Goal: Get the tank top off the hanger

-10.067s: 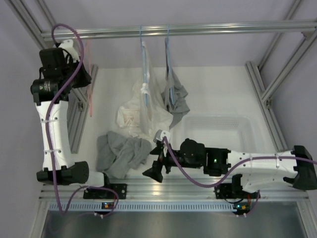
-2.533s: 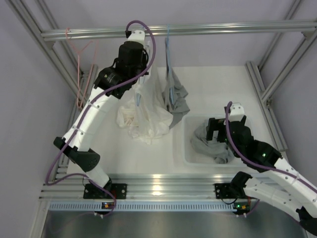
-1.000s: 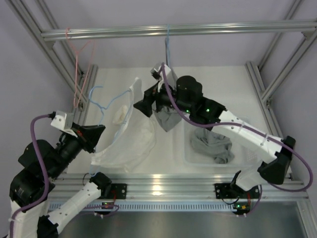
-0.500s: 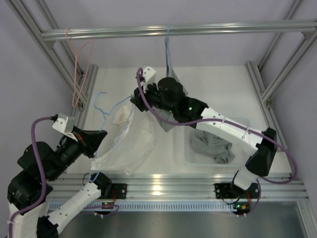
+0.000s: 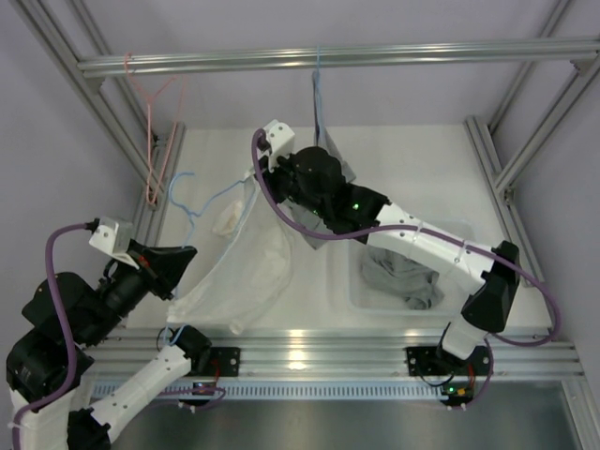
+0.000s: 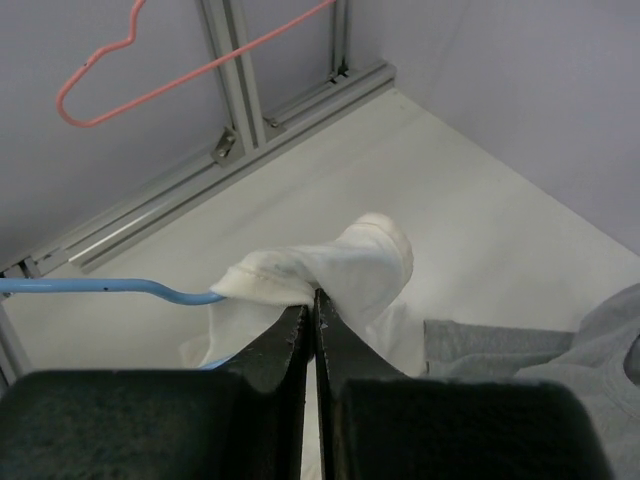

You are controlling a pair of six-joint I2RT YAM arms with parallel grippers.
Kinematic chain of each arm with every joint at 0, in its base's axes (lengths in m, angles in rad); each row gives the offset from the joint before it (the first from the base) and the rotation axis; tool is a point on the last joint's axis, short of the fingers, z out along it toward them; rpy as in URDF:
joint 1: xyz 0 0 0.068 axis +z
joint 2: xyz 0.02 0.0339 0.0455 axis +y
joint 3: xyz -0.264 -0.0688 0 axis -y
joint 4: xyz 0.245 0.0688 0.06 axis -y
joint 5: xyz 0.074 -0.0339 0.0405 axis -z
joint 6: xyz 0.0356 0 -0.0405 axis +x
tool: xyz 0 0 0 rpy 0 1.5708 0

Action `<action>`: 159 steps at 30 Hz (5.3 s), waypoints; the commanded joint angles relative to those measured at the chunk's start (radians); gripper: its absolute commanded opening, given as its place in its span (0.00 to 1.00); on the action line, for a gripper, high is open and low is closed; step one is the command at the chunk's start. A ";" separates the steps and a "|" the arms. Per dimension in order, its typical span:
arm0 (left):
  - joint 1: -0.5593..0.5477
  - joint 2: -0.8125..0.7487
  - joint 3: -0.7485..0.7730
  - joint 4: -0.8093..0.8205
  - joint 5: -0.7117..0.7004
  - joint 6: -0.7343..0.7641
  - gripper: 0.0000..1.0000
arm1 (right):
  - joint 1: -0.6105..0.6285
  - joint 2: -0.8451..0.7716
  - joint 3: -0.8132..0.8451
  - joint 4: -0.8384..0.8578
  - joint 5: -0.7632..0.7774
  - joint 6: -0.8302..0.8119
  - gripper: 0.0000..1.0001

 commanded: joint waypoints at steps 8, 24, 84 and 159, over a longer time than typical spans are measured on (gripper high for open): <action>0.001 0.010 0.013 0.020 -0.043 0.027 0.00 | -0.004 -0.009 0.120 0.029 0.086 -0.071 0.00; -0.001 -0.006 0.056 0.001 -0.038 0.007 0.00 | -0.113 0.096 0.227 0.004 0.036 -0.023 0.00; 0.001 0.057 -0.208 0.637 -0.529 0.133 0.00 | 0.200 0.210 -0.518 0.295 0.090 0.353 0.00; 0.521 0.717 0.241 0.228 -0.050 0.119 0.85 | 0.209 -0.433 -0.737 0.206 0.004 0.222 0.99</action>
